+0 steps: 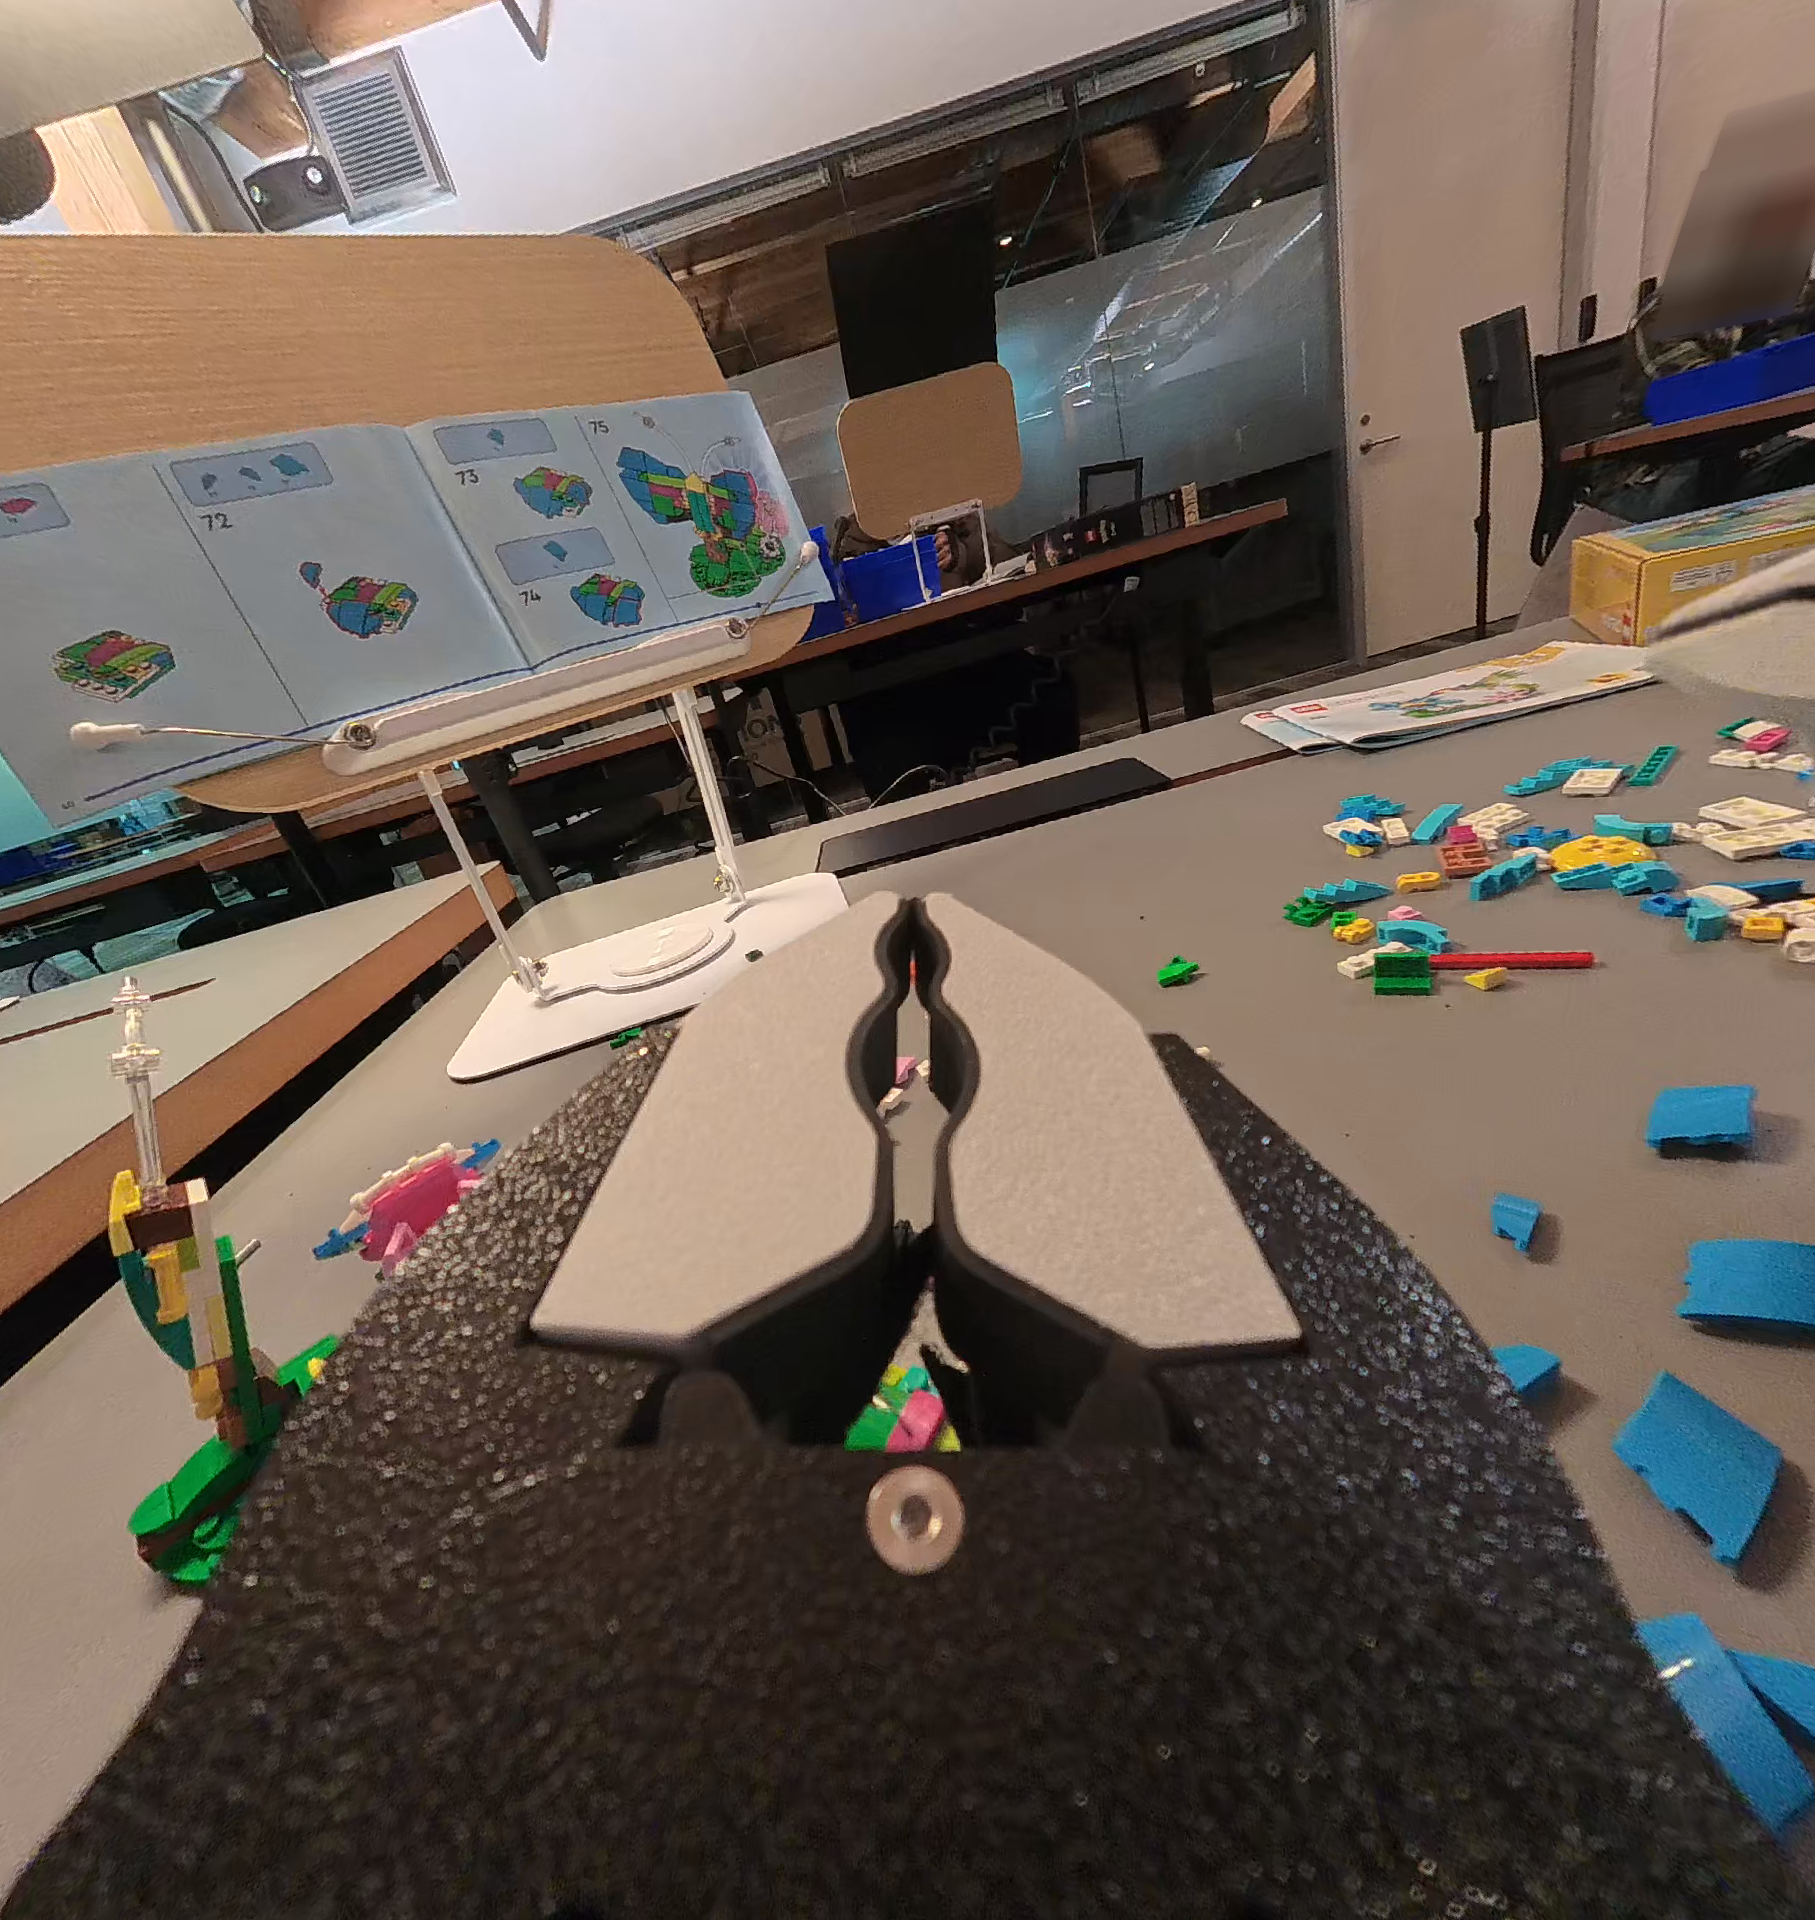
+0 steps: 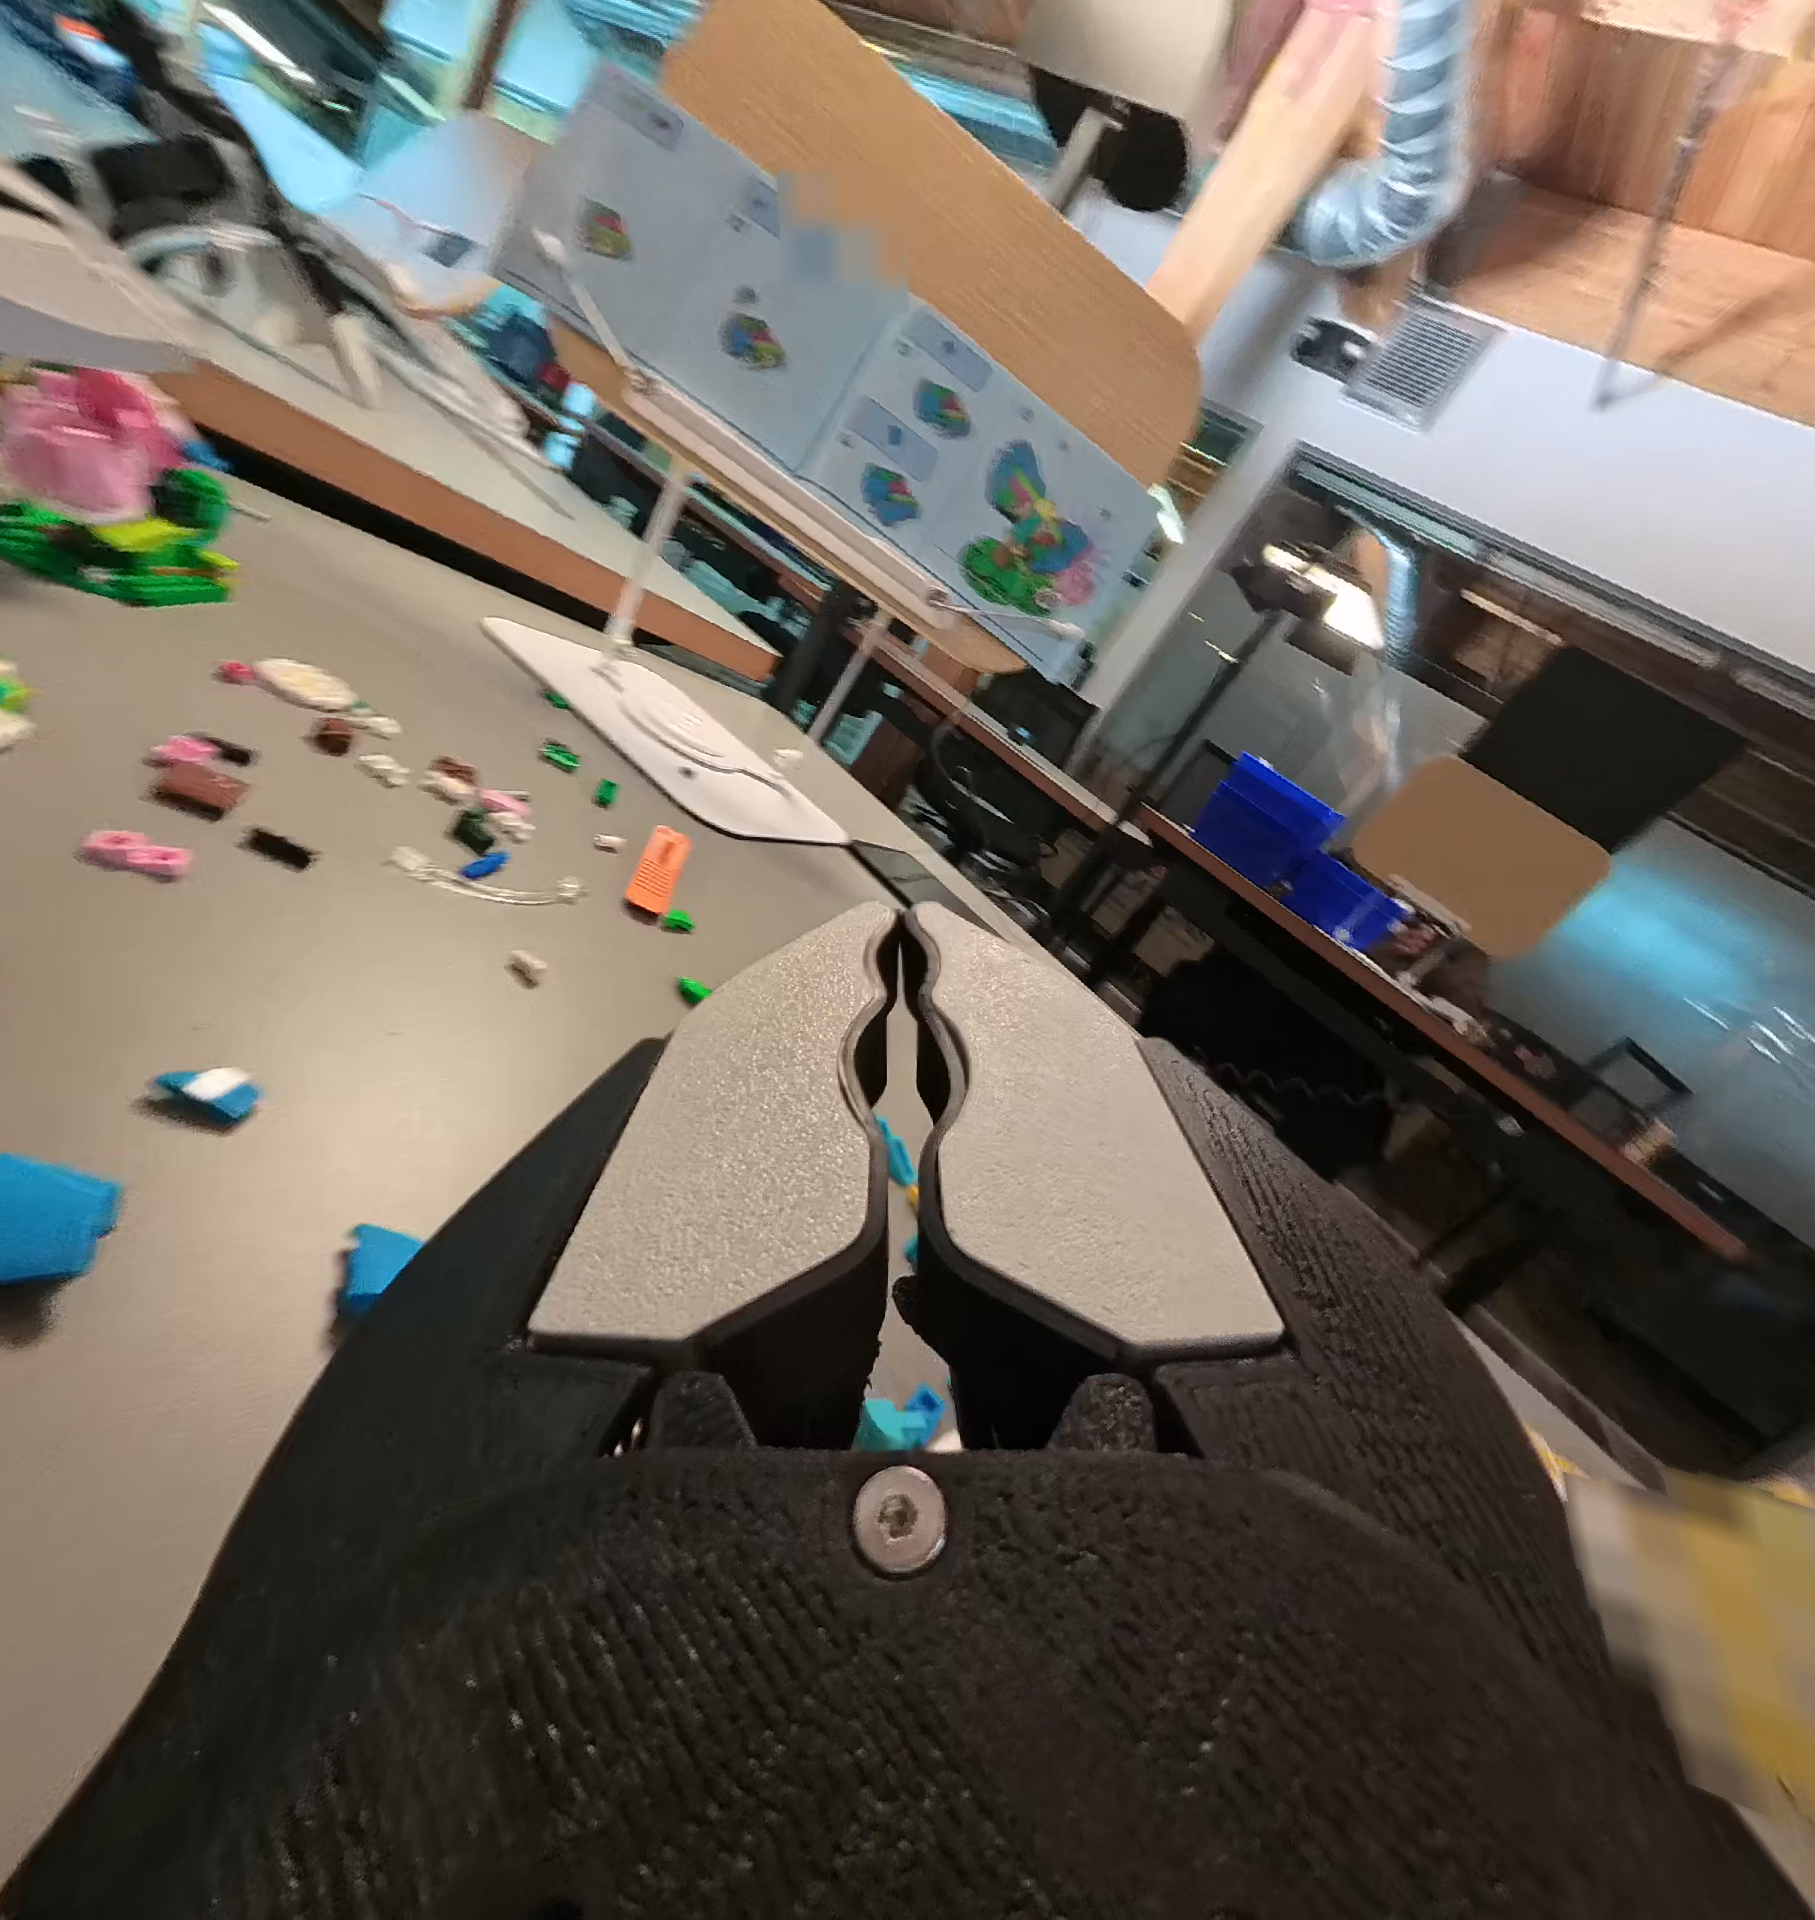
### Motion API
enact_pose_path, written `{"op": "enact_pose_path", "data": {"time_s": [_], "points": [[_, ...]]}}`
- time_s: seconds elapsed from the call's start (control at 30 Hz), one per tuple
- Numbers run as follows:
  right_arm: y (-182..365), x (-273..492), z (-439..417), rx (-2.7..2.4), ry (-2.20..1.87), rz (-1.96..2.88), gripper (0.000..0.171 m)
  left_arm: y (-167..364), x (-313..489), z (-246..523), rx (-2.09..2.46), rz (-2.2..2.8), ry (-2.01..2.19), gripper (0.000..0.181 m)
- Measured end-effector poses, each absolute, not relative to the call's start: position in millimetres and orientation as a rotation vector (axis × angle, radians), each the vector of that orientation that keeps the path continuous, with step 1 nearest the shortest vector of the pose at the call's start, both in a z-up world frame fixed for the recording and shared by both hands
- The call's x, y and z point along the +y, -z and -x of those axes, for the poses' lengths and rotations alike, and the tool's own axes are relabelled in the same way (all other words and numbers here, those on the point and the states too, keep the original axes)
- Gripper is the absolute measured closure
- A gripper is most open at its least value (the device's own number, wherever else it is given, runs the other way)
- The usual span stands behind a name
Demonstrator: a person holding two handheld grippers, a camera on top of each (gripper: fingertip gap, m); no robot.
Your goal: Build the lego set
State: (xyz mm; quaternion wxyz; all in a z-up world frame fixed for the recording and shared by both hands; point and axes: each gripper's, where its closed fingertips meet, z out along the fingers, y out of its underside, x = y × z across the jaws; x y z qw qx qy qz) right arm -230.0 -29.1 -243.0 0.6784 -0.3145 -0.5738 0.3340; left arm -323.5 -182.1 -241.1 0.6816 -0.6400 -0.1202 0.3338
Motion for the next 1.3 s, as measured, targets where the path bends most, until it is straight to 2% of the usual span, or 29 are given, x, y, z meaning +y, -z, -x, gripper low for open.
{"op": "enact_pose_path", "data": {"time_s": [0.27, 0.4, 0.57, 0.83, 1.1, 1.3], "points": [[239, -44, 229, -1.359, -0.595, 0.565, 0.171, 241, -183, 324, -0.275, 1.429, -0.737, 0.181], [216, 11, 209, -1.216, -0.464, 0.670, 0.171, 241, -183, 324, -0.275, 1.429, -0.734, 0.181], [192, 106, 144, -0.991, -0.255, 0.882, 0.171, 241, -183, 324, -0.275, 1.429, -0.730, 0.181], [232, 190, 74, -0.985, -0.174, 1.177, 0.171, 241, -182, 323, -0.264, 1.433, -0.736, 0.181], [284, 181, 66, -1.334, -0.473, 1.350, 0.170, 241, -180, 321, -0.249, 1.436, -0.738, 0.181], [290, 205, 34, -1.238, -0.560, 1.545, 0.162, 241, -179, 321, -0.241, 1.440, -0.738, 0.181]]}}
